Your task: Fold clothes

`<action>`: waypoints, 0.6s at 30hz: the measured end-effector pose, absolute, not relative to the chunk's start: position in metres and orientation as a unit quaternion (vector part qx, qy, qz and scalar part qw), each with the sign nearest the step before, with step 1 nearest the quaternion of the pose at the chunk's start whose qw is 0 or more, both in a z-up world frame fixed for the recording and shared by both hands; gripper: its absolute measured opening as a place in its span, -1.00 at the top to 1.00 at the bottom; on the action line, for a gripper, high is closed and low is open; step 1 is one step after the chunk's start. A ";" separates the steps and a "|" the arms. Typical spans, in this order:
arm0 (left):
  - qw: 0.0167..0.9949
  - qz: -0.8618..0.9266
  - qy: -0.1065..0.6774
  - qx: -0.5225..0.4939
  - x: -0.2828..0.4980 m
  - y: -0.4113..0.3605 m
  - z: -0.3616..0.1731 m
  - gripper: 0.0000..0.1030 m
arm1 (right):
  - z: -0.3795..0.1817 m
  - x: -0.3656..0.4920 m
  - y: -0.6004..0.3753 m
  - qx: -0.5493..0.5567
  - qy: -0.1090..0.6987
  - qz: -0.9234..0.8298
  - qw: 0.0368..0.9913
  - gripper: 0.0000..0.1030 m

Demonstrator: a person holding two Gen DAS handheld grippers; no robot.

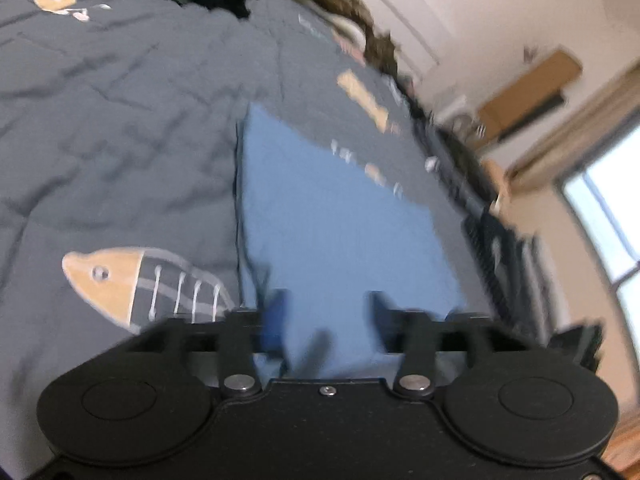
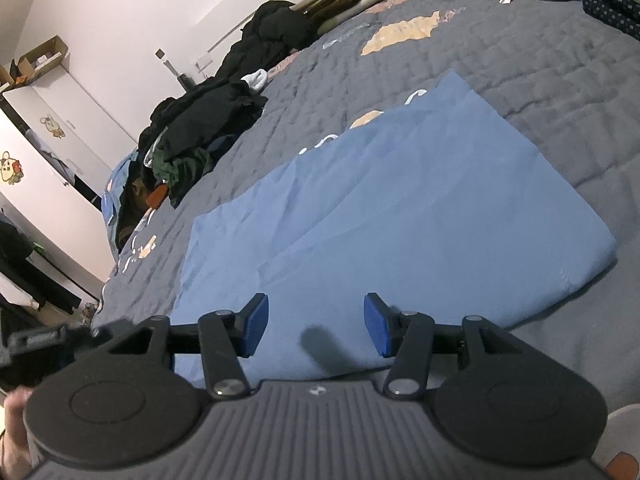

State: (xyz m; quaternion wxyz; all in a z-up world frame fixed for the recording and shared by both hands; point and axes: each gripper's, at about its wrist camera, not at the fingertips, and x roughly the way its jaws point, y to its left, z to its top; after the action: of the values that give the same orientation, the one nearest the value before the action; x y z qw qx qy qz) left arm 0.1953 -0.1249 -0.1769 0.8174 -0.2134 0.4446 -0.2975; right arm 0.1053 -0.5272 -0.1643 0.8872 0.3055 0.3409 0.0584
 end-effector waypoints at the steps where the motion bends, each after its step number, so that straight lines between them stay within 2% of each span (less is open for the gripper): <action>1: 0.818 -0.294 0.448 -0.210 0.194 -0.126 -0.180 -0.05 | -0.163 0.104 -0.527 0.305 0.340 0.059 0.888 -0.01; 4: 0.812 -0.296 0.456 -0.211 0.195 -0.130 -0.189 0.00 | -0.159 0.102 -0.528 0.302 0.335 0.061 0.890 -0.01; 7: 0.801 -0.320 0.464 -0.204 0.198 -0.142 -0.192 0.30 | -0.157 0.101 -0.530 0.304 0.333 0.059 0.891 -0.01; 16: 0.774 -0.356 0.479 -0.213 0.208 -0.148 -0.209 0.31 | -0.161 0.105 -0.525 0.300 0.343 0.062 0.888 -0.01; 17: 0.767 -0.364 0.484 -0.209 0.208 -0.150 -0.211 0.69 | -0.162 0.105 -0.524 0.299 0.344 0.063 0.888 -0.01; 18: 0.763 -0.372 0.490 -0.197 0.208 -0.153 -0.211 0.88 | -0.162 0.105 -0.525 0.299 0.344 0.064 0.888 -0.01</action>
State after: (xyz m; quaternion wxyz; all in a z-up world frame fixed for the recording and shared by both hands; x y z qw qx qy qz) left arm 0.2080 -0.1534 -0.2105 0.7631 -0.1968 0.4901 -0.3725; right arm 0.1051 -0.5245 -0.1617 0.8880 0.2989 0.3438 0.0635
